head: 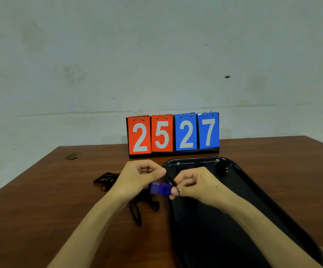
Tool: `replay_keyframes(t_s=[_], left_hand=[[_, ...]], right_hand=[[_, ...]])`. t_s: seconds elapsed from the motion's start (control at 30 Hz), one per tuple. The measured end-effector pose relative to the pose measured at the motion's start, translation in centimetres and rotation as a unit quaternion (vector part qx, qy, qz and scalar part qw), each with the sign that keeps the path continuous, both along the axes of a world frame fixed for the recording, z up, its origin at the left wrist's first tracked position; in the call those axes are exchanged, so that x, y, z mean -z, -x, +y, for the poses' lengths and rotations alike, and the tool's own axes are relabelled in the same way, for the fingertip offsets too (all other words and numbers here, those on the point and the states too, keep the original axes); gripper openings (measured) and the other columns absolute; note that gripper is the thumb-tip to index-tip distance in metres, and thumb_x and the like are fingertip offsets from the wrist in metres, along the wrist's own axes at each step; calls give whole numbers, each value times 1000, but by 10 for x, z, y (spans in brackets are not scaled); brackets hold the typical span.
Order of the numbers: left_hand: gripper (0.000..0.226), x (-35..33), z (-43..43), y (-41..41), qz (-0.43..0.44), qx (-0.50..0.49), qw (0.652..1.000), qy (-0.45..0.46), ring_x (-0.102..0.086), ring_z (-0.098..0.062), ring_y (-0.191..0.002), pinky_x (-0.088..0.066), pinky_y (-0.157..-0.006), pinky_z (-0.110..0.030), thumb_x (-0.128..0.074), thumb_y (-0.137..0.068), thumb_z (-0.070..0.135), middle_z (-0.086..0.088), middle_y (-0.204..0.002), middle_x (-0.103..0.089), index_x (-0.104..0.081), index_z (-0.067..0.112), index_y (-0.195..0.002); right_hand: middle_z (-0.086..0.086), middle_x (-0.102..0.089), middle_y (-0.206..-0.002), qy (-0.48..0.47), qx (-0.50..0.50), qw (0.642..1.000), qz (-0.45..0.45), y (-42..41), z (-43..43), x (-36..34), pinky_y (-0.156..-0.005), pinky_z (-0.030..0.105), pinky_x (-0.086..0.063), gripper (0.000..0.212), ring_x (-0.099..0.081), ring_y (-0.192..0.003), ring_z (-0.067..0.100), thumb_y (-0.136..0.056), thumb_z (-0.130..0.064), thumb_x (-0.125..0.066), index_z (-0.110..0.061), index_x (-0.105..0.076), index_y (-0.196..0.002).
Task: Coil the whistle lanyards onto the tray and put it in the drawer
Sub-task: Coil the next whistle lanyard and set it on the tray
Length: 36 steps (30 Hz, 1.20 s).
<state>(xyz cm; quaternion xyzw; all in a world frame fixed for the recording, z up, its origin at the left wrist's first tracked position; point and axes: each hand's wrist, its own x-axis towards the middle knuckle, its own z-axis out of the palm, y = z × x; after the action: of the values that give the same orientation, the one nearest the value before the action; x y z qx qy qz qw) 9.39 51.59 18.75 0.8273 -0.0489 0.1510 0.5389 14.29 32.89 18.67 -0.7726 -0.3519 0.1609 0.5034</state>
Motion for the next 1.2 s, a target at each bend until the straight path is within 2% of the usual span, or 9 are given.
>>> replay_keyframes(t_s=[0.1, 0.27, 0.43, 0.53, 0.67, 0.77, 0.87, 1.03, 1.2], left_hand=[[22, 3, -2, 0, 66, 27, 994, 83, -44, -7, -40, -32, -40, -15, -59, -79, 36, 3, -54, -57, -68, 16, -78], [33, 9, -18, 0, 82, 76, 989, 93, -29, -9, -34, -20, -37, -20, -48, -93, 33, -2, -50, -51, -66, 7, -87], [26, 14, -28, -2, 67, 65, 996, 7, -35, -4, -31, -30, -37, -14, -48, -94, 29, 4, -43, -51, -64, 12, -84], [22, 16, -27, -1, 47, 57, 995, -66, -45, -1, -39, -40, -51, -11, -53, -93, 29, 6, -45, -53, -65, 16, -79], [26, 16, -21, 0, 12, 4, 984, -179, -57, -6, -59, -49, -69, -27, -60, -86, 38, 5, -59, -59, -63, 22, -66], [35, 11, -16, 3, -20, -44, 975, -216, -52, -6, -57, -46, -63, -28, -63, -84, 38, 10, -53, -54, -53, 26, -52], [34, 5, -10, 5, -45, -41, 983, -175, -49, -1, -51, -41, -56, -16, -65, -83, 36, 13, -48, -53, -56, 26, -52], [35, 3, -2, 0, -56, -23, 995, -85, -51, -3, -49, -43, -55, -12, -65, -82, 36, 6, -48, -55, -58, 16, -54], [40, 1, -7, -4, 121, 38, 991, 33, -38, -5, -35, -31, -39, -15, -56, -76, 49, 7, -41, -45, -53, 19, -49]], right_hand=[[-1, -74, -80, -75, 39, 996, 12, 1, 0, -3, -68, 7, -47, 7, -68, -80, 4, -83, -13, -65, -16, -67, -89], [1, -71, -76, -151, 135, 979, 12, -1, 0, -4, -50, 17, -47, 8, -61, -56, 6, -86, -12, -62, -19, -63, -91], [-10, -62, -77, -14, 252, 953, -170, 0, 2, 7, -60, 15, -46, 9, -59, -64, 4, -86, -25, -63, -24, -58, -94], [-18, -54, -76, 76, 252, 921, -286, 1, 1, 7, -69, 16, -46, 13, -52, -69, 0, -87, -29, -61, -24, -58, -99], [-12, -61, -91, 132, 229, 909, -322, 3, 0, 5, -78, 18, -47, 18, -51, -78, 0, -89, -30, -59, -23, -59, -106], [-13, -64, -95, 172, 173, 910, -334, 2, 0, 6, -81, 18, -48, 18, -55, -83, 1, -89, -29, -59, -24, -61, -107], [-22, -56, -77, 148, 95, 937, -303, 1, 1, 9, -73, 12, -44, 14, -55, -72, -5, -85, -24, -65, -23, -65, -99], [-8, -66, -72, 52, 31, 988, -144, 7, 4, 5, -66, 14, -51, 9, -63, -70, 1, -79, -17, -71, -24, -66, -81], [-2, -71, -72, -52, -1, 998, -22, 9, 1, -4, -63, 19, -54, 14, -67, -70, 9, -80, -7, -67, -20, -67, -79]])
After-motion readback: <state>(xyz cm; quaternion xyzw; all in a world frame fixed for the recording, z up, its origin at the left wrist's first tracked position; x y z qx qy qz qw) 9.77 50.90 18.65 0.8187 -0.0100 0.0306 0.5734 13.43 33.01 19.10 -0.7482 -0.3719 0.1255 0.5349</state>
